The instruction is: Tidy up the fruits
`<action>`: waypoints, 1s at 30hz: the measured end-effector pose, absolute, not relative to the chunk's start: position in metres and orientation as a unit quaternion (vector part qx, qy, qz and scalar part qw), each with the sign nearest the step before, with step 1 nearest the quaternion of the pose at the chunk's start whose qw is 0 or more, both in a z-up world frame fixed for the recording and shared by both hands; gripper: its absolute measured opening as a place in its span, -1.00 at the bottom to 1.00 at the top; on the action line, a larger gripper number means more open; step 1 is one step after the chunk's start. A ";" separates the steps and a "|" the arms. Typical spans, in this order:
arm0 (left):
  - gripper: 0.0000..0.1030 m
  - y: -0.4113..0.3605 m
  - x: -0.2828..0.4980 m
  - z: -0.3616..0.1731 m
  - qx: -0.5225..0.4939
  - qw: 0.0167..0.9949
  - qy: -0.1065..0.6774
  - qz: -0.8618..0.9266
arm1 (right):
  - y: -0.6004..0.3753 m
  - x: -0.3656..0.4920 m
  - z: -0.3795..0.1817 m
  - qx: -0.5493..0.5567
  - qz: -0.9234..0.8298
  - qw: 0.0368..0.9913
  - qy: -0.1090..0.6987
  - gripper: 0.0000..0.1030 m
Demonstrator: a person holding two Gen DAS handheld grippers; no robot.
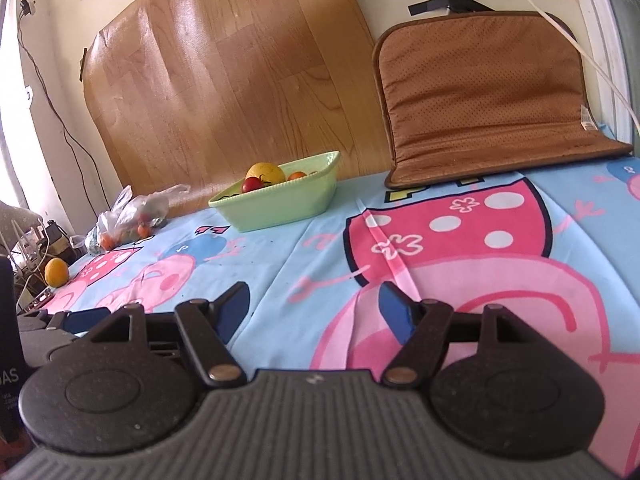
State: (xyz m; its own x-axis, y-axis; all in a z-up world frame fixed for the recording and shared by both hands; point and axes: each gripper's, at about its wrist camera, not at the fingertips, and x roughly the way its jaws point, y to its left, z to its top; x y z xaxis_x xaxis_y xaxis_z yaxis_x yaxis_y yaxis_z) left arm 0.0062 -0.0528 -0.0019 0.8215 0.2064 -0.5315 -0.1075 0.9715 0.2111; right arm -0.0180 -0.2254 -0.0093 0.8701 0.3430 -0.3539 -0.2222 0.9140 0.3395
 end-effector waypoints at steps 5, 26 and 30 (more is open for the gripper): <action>1.00 -0.052 0.006 -0.002 0.082 0.951 0.287 0.081 | -0.226 -0.019 -0.010 0.148 0.149 0.955 0.208 0.43; 1.00 -0.048 0.007 -0.002 0.066 0.951 0.293 0.081 | -0.224 -0.019 -0.010 0.145 0.155 0.955 0.209 0.44; 1.00 -0.048 0.008 -0.002 0.067 0.950 0.294 0.080 | -0.224 -0.019 -0.010 0.145 0.155 0.954 0.210 0.44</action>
State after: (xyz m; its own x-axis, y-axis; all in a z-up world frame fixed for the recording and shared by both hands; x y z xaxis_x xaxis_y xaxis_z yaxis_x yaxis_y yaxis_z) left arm 0.0075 -0.0481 -0.0021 0.8142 0.1917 -0.5479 -0.1129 0.9782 0.1744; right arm -0.0191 -0.2244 -0.0098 0.8635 0.3571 -0.3562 -0.2351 0.9098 0.3421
